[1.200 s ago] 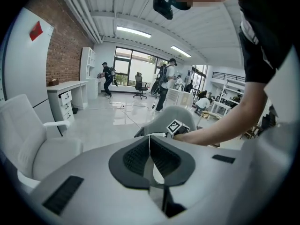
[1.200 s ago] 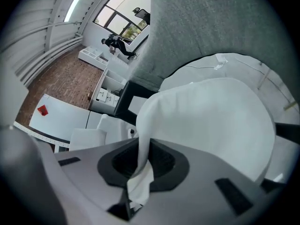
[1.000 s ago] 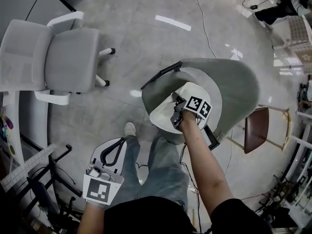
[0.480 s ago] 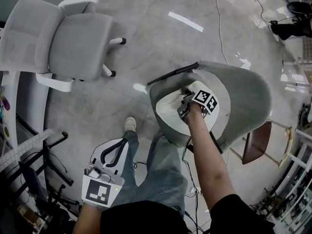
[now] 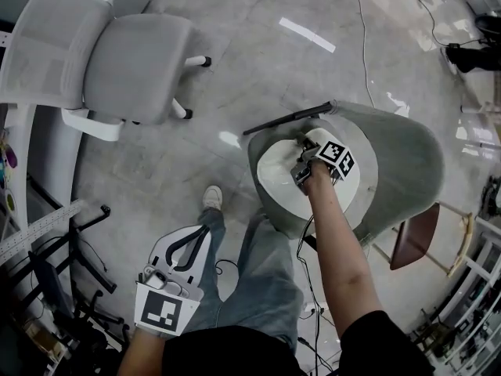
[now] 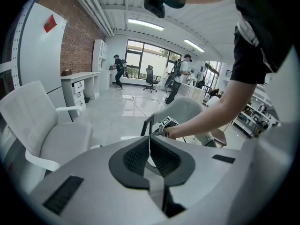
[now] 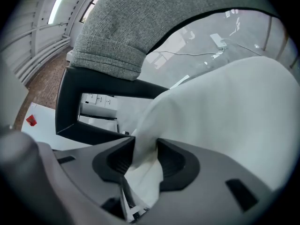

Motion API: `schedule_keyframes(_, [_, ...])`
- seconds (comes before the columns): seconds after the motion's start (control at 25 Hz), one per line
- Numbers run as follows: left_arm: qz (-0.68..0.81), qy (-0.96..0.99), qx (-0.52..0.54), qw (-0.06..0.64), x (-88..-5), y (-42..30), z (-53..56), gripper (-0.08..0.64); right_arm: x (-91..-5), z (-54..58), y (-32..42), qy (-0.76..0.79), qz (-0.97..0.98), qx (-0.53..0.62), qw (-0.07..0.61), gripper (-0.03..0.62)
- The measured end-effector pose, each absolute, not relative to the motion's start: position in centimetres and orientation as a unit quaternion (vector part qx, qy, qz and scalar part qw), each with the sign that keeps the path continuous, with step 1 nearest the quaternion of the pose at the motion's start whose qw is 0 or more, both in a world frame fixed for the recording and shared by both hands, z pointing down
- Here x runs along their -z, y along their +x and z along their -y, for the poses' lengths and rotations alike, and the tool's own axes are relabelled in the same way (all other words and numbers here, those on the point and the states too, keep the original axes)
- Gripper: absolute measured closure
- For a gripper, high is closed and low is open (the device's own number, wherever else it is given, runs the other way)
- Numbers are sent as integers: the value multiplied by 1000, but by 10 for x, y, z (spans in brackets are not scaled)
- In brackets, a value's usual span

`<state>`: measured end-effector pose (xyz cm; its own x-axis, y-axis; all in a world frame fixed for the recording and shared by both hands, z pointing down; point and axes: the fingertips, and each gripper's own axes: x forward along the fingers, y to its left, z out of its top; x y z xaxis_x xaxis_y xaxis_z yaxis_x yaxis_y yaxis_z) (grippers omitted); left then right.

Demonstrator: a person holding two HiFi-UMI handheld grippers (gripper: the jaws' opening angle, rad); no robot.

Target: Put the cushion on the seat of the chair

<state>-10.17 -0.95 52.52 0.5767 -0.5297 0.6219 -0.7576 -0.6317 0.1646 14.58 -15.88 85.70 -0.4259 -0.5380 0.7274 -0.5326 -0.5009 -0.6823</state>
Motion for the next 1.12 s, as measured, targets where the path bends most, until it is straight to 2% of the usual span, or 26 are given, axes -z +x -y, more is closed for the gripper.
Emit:
schedule_keyframes(0.16, [376,863,-266,209,-525,-102,9,546,-857,164,143,-526,-504,685,20,417])
schedule_keyframes(0.24, [378,862,-265,209,-525,-102,8,546,-853,167,141,-523,-511,682,26,357])
schedule_keyframes(0.32, [377,863,-265,208,-524,-103,7,546,-849,170,143,-525,-519,674,23,329])
schedule_keyframes(0.64, [381,866,-249,208,-516,-105,7,546,-821,170,149,-528,-543,653,17,327])
schedule_keyframes(1.0, [368,884,-226,180,-487,-99,14,546,-738,161,124,-498,-612,614,17,328])
schedule_keyframes(1.04, [365,887,-222,178,-483,-98,15,546,-727,160,121,-497,-621,606,15,332])
schedule_keyframes(1.12, [357,892,-217,173,-476,-98,17,546,-704,156,114,-499,-640,584,7,387])
